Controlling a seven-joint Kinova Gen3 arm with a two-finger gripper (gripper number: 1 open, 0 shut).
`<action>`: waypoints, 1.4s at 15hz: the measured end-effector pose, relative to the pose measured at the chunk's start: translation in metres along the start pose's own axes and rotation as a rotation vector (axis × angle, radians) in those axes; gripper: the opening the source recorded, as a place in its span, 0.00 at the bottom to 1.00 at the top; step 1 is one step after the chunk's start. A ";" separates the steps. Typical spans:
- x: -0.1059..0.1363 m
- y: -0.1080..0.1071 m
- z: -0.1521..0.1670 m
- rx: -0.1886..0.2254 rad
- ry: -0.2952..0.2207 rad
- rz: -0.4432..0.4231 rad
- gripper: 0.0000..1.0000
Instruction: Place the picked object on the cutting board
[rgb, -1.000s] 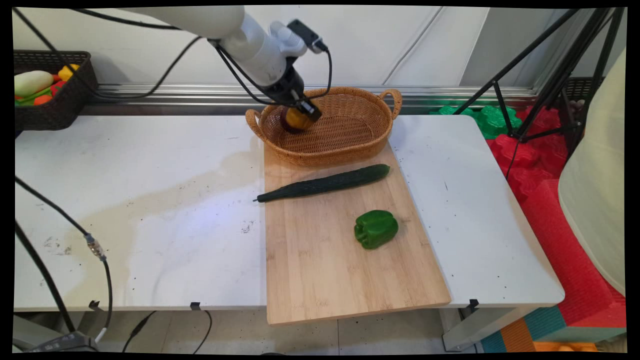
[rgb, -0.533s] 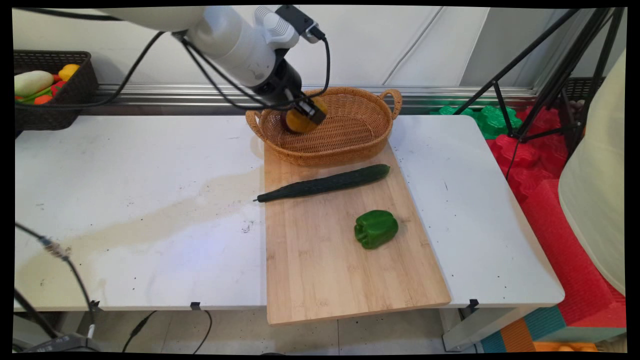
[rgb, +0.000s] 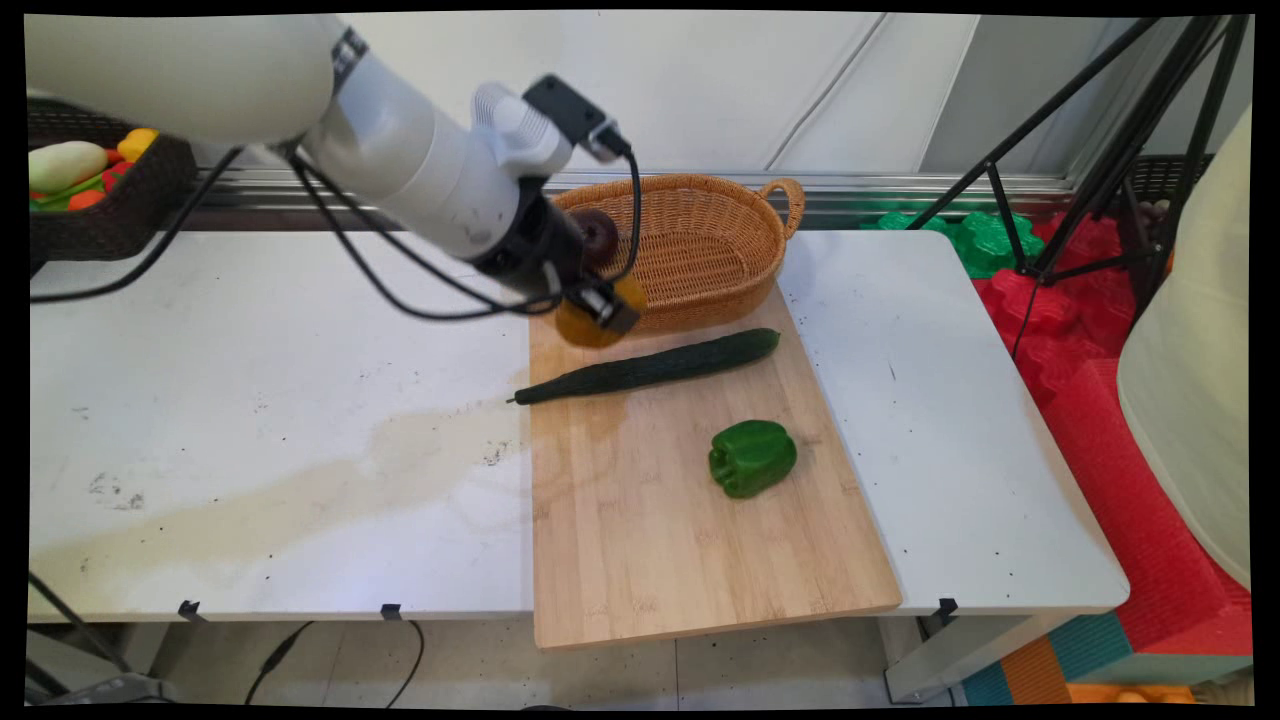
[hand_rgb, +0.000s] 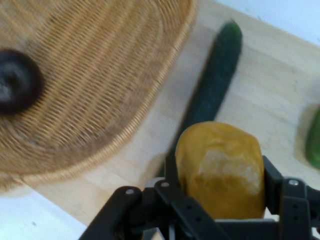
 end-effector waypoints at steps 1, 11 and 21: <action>-0.006 0.006 0.001 -0.005 -0.009 -0.003 0.00; -0.044 0.035 0.053 -0.062 -0.097 0.000 0.00; -0.054 0.037 0.099 -0.100 -0.127 0.043 0.00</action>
